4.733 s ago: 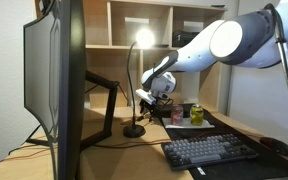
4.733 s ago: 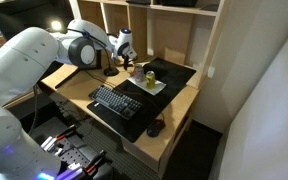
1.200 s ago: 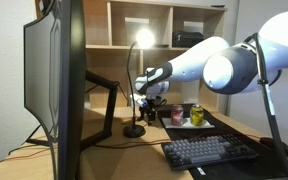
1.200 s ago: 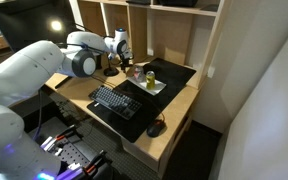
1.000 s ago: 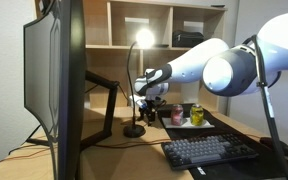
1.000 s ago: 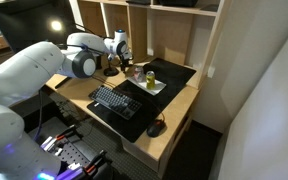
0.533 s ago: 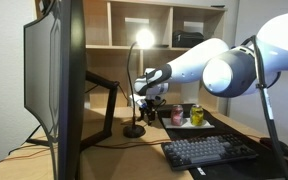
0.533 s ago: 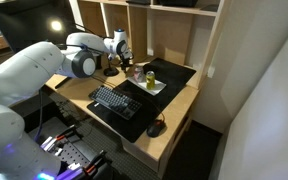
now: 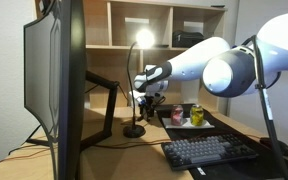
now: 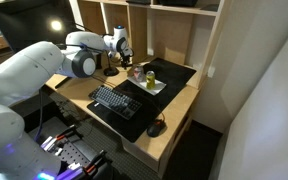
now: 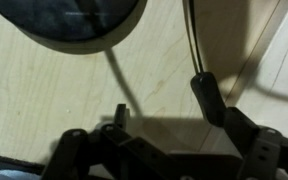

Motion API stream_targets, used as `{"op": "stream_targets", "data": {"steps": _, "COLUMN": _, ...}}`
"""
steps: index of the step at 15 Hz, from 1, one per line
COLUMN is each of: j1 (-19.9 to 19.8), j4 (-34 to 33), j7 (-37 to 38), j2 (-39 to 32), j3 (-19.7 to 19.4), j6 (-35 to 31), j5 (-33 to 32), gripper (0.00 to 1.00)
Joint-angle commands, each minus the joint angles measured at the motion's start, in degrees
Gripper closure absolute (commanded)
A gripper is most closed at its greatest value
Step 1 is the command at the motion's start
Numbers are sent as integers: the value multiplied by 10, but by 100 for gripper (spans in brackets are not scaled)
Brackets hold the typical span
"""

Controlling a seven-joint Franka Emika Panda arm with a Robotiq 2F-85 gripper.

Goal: Turn off the lamp

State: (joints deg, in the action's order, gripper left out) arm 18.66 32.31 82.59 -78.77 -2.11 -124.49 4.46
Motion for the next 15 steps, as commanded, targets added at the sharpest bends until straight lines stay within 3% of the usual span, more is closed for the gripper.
{"op": "stream_targets", "data": {"steps": 1, "j1": 2, "j4": -25, "j7": 15, "j2": -11, "j3": -2, "j6": 22, "j5": -1, "gripper": 0}}
{"op": "stream_targets", "data": {"steps": 5, "j1": 2, "j4": -1, "j7": 4, "j2": 0, "j3": -1, "j6": 17, "j5": -2, "gripper": 0}}
{"op": "stream_targets", "data": {"steps": 8, "j1": 1, "j4": -7, "j7": -4, "j2": -19, "j3": 6, "j6": -23, "j5": 4, "gripper": 0}}
{"op": "stream_targets", "data": {"steps": 15, "j1": 5, "j4": -8, "j7": 1, "j2": -27, "j3": 1, "j6": -18, "j5": -3, "gripper": 0}}
